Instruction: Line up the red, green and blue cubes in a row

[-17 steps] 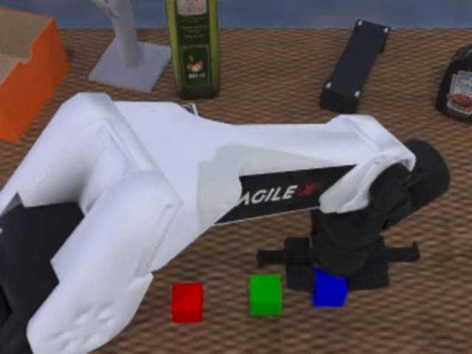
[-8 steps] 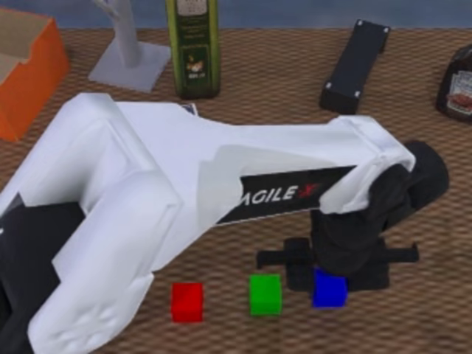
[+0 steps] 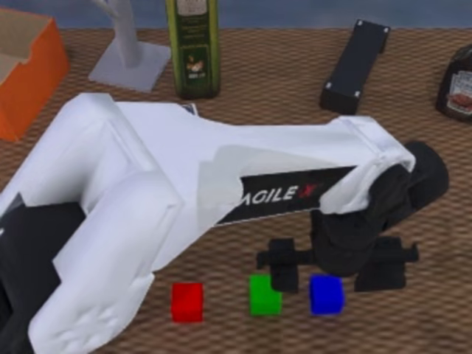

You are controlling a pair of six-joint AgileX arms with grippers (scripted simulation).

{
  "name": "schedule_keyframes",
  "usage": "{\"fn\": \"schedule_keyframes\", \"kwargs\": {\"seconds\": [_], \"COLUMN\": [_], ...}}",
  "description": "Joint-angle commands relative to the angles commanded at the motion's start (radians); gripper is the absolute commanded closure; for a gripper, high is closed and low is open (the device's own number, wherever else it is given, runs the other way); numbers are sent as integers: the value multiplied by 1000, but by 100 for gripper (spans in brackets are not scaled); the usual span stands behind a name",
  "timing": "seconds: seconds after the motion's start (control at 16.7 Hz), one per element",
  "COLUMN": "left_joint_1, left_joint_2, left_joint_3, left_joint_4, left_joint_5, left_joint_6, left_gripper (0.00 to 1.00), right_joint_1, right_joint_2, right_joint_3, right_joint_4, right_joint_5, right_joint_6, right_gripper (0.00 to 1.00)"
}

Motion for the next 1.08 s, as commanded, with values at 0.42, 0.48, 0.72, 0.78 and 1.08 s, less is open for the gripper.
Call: {"fn": "schedule_keyframes", "kwargs": {"seconds": [0.42,0.48,0.72,0.78,1.08], "left_joint_1": [0,0,0,2,13], "left_joint_2": [0,0,-15,-22,-53], "left_joint_3": [0,0,63,91,192], "left_joint_4": [0,0,-72,-110,-245], "left_joint_5": [0,0,2,2,-1], "left_joint_6": [0,0,-2,-3,-8], "left_gripper": [0,0,0,0,0], "right_joint_1": [0,0,0,0,0], "right_joint_2": [0,0,0,0,0], "right_joint_3": [0,0,0,0,0], "right_joint_4": [0,0,0,0,0], "right_joint_5": [0,0,0,0,0], "right_joint_6": [0,0,0,0,0], "right_gripper": [0,0,0,0,0]}}
